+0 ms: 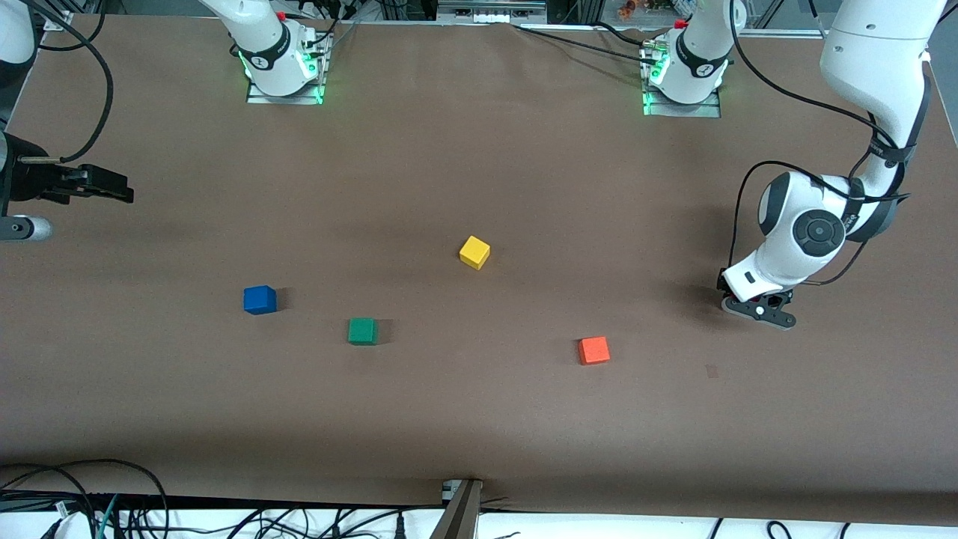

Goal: Pass red block to right arm, stack on blue
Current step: 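Close the left gripper on the red cube and lift it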

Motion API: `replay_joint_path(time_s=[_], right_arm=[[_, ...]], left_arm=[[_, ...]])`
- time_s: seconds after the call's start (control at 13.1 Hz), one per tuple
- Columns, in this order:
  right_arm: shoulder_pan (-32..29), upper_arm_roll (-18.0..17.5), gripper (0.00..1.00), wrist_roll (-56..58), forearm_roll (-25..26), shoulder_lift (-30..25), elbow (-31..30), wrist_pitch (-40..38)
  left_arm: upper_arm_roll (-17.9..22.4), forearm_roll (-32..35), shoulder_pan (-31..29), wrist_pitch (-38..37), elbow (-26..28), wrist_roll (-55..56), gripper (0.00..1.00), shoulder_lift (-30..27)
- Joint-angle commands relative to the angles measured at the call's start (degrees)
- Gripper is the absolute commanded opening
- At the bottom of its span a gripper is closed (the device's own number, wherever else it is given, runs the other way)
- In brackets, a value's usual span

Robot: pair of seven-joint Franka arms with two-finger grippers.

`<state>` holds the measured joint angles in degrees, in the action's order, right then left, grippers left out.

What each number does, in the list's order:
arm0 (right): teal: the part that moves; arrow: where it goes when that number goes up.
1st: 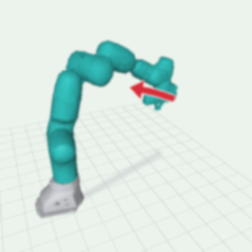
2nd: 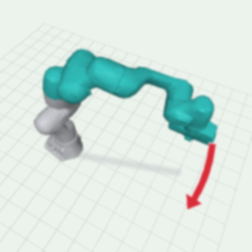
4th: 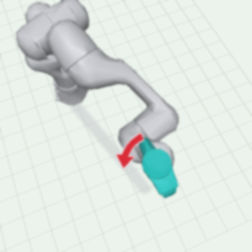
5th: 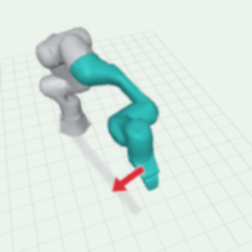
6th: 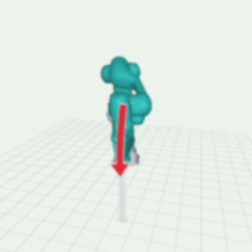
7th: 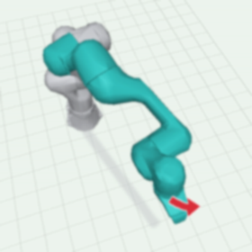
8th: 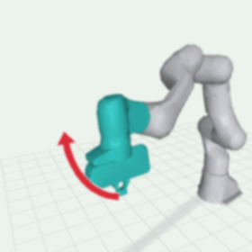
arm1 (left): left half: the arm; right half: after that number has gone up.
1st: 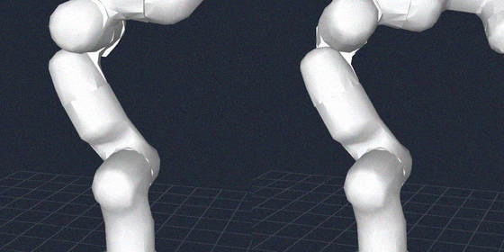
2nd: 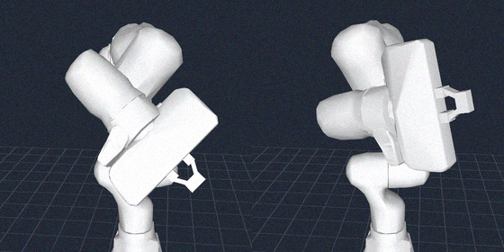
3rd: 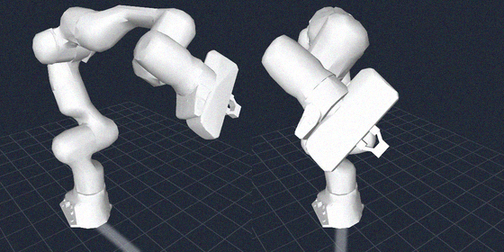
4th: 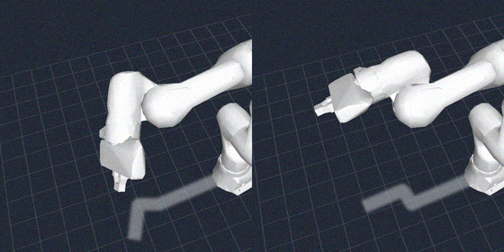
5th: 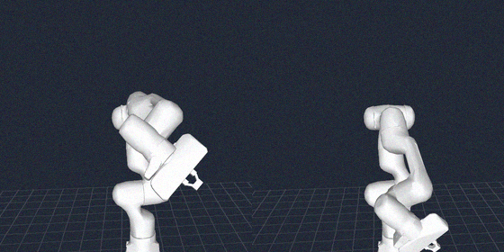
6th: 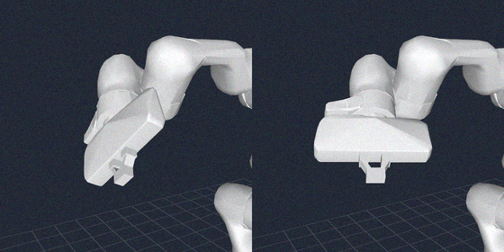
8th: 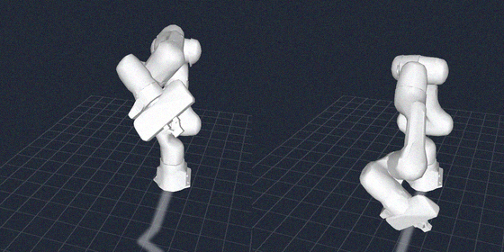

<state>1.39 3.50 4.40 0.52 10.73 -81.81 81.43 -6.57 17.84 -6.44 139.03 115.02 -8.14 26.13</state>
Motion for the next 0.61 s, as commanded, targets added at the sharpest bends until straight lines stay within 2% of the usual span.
replay_joint_path(time_s=[0.0, 0.15, 0.23, 0.38, 0.54], right_arm=[[-0.1, -0.1, 1.00, 0.7, -0.8, 0.3, 0.9, -0.5], [0.5, -0.2, 1.00, 0.4, -1.0, 0.3, 0.8, -0.5], [1.0, -0.2, 1.00, 0.3, -2.0, 0.4, 0.8, -0.4], [1.2, -0.3, 1.00, -0.3, -8.3, 1.6, 0.9, -0.3], [1.1, -0.3, 1.00, -0.2, -16.3, 4.0, 0.8, -0.3]], left_arm=[[-4.0, -4.4, -0.1, -14.1, -9.2, -0.1, 0.00, -1.3], [-4.4, -6.5, 1.2, -23.3, -16.2, -0.2, 0.00, -1.1], [-5.5, -8.1, 1.3, -25.2, -17.8, -0.2, 0.00, -1.1], [-7.7, -10.0, 1.2, -25.6, -18.9, -0.2, 0.00, -1.1], [-10.1, -12.9, 0.9, -25.7, -22.4, -0.3, 0.00, -1.2]])
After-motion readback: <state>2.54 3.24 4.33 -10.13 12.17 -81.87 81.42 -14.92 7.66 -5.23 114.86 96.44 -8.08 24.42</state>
